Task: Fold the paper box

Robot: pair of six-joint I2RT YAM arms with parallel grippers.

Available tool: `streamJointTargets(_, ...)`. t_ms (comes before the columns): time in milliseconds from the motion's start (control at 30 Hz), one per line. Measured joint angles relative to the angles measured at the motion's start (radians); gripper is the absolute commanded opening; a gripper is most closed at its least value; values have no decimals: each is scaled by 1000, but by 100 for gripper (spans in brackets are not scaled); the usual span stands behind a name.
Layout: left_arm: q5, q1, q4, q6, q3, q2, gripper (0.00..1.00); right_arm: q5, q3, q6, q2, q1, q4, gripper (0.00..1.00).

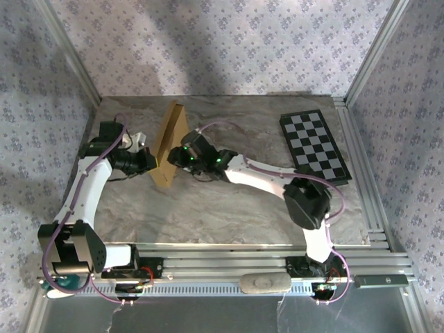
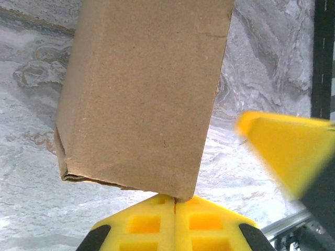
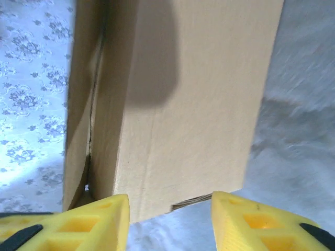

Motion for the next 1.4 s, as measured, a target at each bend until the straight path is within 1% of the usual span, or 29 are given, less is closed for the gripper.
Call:
streamJointTargets(100, -21, -3, -25, 37, 1, -19, 0, 54, -58, -214, -129, -73, -22, 45)
streamJointTargets(233, -31, -33, -46, 87, 1, -29, 0, 40, -73, -558, -248, -225, -27, 45)
streamJointTargets(333, -31, -66, -52, 120, 2, -29, 0, -22, -42, -765, -257, -340, -71, 46)
streamJointTargets(500, -55, -140, -59, 174, 2, -29, 0, -145, -8, -981, -228, -457, -170, 49)
streamJointTargets(567, -57, -162, -61, 188, 2, -34, 0, -182, -8, -1062, -223, -478, -191, 50)
streamJointTargets(633, -57, -163, -61, 200, -3, -45, 0, -206, -21, -1155, -222, -481, -185, 51)
streamJointTargets(833, -57, -163, -62, 217, -34, -81, 0, -290, -140, -1431, -216, -479, -92, 51)
streamJointTargets(967, -53, -163, -61, 222, -34, -79, 0, -410, -127, -1545, -168, -518, -53, 50)
streamJointTargets(1067, -50, -163, -61, 222, -34, -79, 0, -513, -62, -1636, -106, -547, -49, 49)
streamJointTargets(1167, -50, -163, -61, 222, -34, -79, 0, -576, 40, -1712, -22, -552, -58, 49)
streamJointTargets(1267, -51, -163, -61, 222, -34, -79, 0, -622, 133, -1761, 63, -547, -69, 48)
streamJointTargets(1400, -51, -163, -61, 222, -34, -79, 0, -642, 248, -1801, 169, -534, -86, 48)
